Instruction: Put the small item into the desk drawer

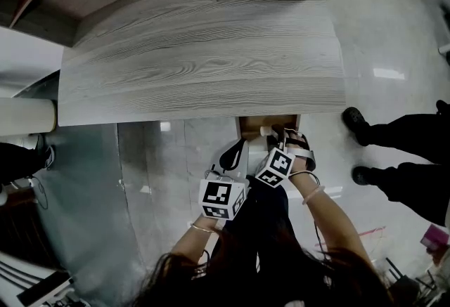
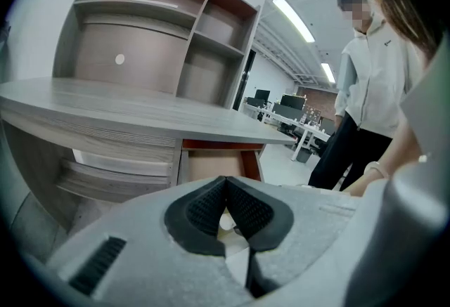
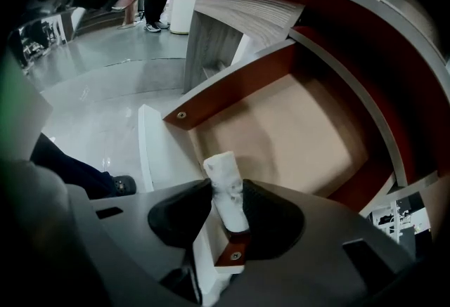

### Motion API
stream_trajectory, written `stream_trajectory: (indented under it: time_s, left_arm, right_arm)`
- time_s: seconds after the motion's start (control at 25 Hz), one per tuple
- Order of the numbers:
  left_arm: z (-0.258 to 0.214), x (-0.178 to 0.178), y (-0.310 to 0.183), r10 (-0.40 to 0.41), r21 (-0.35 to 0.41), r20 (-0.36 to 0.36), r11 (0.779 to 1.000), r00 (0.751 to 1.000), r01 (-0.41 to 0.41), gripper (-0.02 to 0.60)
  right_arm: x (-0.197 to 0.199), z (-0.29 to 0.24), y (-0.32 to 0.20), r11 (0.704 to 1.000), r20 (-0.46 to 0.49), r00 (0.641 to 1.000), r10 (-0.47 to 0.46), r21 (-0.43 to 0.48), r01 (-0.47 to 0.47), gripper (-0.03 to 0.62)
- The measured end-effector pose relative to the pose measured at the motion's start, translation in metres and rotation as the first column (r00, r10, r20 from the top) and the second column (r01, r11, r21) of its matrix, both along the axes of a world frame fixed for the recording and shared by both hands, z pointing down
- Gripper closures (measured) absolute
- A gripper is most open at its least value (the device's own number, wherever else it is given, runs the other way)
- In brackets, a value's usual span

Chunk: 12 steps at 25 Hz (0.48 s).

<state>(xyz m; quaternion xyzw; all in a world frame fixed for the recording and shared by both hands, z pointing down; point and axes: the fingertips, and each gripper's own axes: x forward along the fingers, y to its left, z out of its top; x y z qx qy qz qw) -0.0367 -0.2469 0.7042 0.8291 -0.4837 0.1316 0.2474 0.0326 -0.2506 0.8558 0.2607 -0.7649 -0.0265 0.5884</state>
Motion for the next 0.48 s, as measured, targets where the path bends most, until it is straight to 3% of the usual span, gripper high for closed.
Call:
stream_trajectory:
  time_s: [0.48]
  left_arm:
    - [0.0048, 0.0018, -0.0041, 0.026, -0.008, 0.007, 1.0, 1.0, -0.026, 0.566]
  right_arm:
    - [0.0005, 0.0108, -0.0045, 1.0, -0.026, 0.999, 0.021, -0.017, -0.022, 0.456]
